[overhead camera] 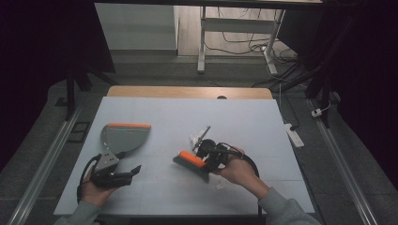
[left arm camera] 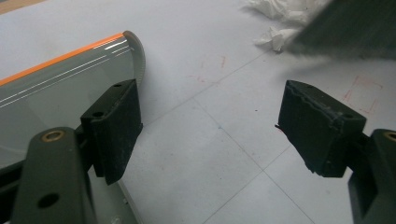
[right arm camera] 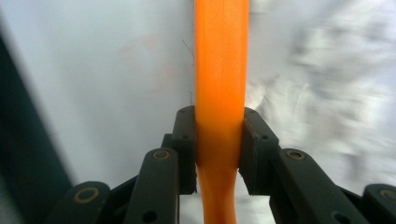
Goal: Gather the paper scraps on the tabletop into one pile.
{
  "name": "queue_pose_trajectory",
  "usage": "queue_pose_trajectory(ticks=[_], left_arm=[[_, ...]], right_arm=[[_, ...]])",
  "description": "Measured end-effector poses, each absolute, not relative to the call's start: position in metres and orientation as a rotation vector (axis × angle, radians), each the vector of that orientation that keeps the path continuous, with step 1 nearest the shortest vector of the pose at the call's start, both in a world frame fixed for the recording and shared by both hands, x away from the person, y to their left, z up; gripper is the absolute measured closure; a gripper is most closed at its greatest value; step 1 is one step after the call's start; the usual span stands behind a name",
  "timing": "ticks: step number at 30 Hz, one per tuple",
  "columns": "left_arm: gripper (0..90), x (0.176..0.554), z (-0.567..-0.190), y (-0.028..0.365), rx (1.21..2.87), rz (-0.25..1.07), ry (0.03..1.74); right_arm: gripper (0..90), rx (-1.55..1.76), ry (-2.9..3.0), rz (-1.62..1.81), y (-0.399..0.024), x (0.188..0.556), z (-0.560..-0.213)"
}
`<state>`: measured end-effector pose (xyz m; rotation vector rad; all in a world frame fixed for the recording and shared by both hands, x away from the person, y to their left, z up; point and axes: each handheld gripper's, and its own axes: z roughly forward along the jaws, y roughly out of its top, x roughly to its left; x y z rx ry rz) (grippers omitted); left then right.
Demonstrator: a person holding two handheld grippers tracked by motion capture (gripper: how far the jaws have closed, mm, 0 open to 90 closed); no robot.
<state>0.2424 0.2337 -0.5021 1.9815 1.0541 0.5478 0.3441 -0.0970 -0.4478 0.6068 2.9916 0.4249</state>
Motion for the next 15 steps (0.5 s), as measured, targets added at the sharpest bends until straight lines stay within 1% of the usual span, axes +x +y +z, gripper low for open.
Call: queue_pose_trajectory(ticks=[3, 8, 11, 15], left_arm=[[22.1, 0.242, -0.502, 0.234, 1.982, 0.548, 1.055], [22.1, 0.243, -0.503, 0.234, 1.985, 0.545, 1.054], [22.1, 0.243, -0.502, 0.233, 1.985, 0.547, 1.052], [22.1, 0.242, -0.502, 0.233, 1.983, 0.549, 1.051]], right_arm=[[69.9, 0.704, 2.957, 0.447, -0.108, 0.357, -0.445], [69.9, 0.756, 2.888, 0.626, -0.118, 0.357, -0.425], [69.9, 0.787, 2.856, 0.722, -0.114, 0.354, -0.416], [69.8, 0.798, 2.887, 0.75, -0.095, 0.357, -0.418]])
